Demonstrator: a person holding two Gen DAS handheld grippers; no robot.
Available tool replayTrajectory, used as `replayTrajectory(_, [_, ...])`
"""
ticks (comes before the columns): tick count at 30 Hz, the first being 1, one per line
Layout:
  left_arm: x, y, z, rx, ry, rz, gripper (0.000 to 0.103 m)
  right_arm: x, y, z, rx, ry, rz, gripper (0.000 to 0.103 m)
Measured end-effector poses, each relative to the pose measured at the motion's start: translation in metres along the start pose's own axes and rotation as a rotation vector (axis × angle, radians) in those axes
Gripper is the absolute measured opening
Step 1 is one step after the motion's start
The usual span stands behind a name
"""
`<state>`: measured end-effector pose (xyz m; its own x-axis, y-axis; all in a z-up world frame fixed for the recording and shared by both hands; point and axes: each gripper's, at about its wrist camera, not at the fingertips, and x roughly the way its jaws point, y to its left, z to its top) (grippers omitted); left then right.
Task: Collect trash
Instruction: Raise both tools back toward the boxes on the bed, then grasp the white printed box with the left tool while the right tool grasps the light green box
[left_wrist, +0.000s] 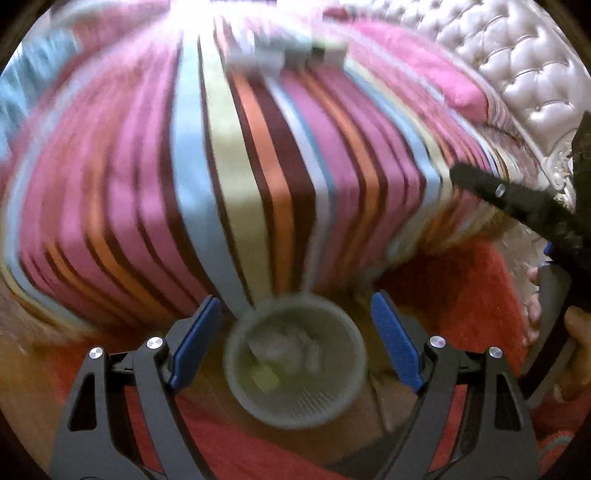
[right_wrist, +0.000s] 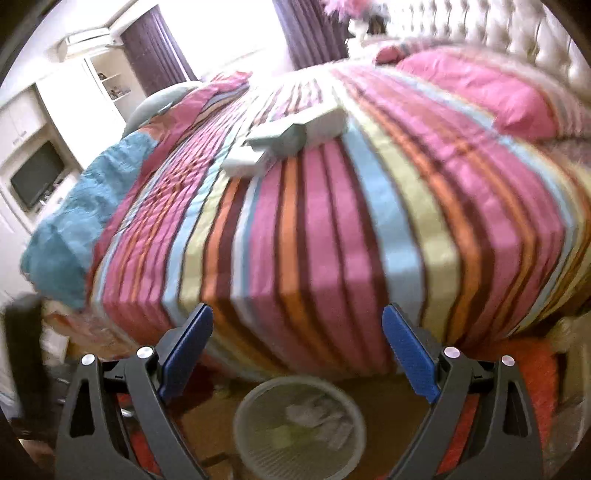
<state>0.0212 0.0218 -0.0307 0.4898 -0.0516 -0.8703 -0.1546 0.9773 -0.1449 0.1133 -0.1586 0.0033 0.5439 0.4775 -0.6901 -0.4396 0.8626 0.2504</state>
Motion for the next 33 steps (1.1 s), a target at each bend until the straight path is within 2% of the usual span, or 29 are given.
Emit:
replayTrajectory(2, [-0.012,0.001,0.01,0.02,-0.08,0.048,0.082,-0.002,-0.001,0.007,-0.019,-0.029,-0.036,0.089])
replayTrajectory(4, [-0.019,0.007,0.02,0.007,-0.125,0.049,0.082,0.0,-0.008,0.012,-0.021,-0.029,-0.045,0.089])
replayTrajectory(10, [-0.026,0.02,0.055,-0.03,-0.187,0.039,0.082,-0.001,-0.028,0.033,0.003,-0.051,-0.066,0.089])
replayTrajectory(15, [-0.018,0.021,0.075,-0.049,-0.201,0.041,0.082,0.005,-0.035,0.048,0.011,-0.054,-0.058,0.089])
replayTrajectory(21, [0.001,0.027,0.103,-0.087,-0.201,0.002,0.082,0.019,-0.03,0.065,-0.034,-0.047,-0.035,0.089])
replayTrajectory(29, [0.032,0.032,0.148,-0.041,-0.189,0.036,0.082,0.052,-0.02,0.095,-0.063,-0.001,-0.016,0.089])
replayTrajectory(33, [0.044,0.037,0.167,-0.064,-0.178,0.046,0.082,0.07,-0.017,0.109,-0.082,0.014,-0.024,0.089])
